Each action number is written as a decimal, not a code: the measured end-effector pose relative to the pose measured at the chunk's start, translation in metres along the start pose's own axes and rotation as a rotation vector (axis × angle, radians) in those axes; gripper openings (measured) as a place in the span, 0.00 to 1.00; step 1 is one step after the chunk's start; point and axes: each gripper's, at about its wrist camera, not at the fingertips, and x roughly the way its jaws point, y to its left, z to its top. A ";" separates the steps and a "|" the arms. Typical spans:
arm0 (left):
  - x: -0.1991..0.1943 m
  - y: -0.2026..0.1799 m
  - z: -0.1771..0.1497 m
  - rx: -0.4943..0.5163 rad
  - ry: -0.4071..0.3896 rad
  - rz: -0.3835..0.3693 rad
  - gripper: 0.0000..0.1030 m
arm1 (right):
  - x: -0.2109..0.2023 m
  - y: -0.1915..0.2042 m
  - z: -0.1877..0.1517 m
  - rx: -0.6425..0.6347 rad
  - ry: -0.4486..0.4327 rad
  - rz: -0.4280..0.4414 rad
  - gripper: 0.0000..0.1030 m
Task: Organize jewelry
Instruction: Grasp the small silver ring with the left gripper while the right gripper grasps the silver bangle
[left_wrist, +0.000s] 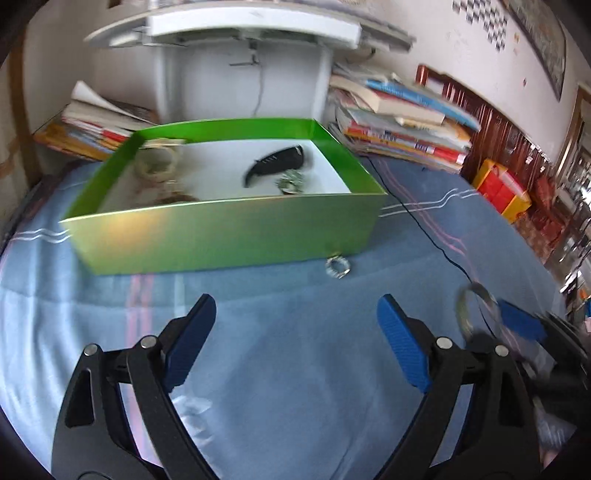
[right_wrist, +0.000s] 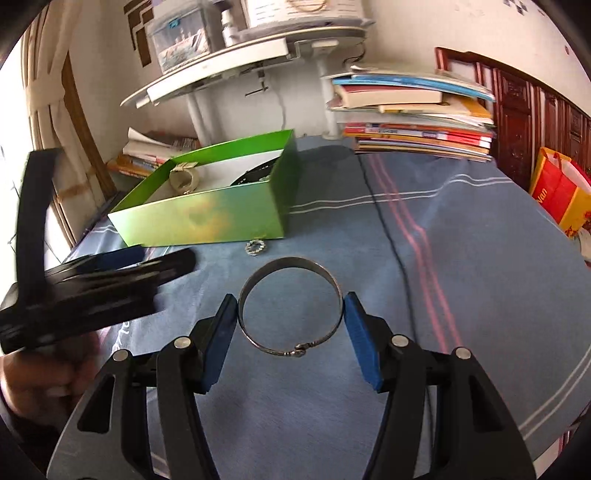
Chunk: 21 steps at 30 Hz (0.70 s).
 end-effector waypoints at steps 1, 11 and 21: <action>0.009 -0.008 0.004 0.003 0.011 0.000 0.81 | -0.002 -0.002 -0.002 0.001 -0.001 0.008 0.57; 0.071 -0.047 0.019 -0.008 0.106 0.074 0.52 | -0.012 -0.021 -0.009 -0.001 0.000 0.088 0.57; 0.078 -0.048 0.023 -0.028 0.093 0.115 0.20 | -0.017 -0.029 -0.015 0.003 -0.004 0.121 0.57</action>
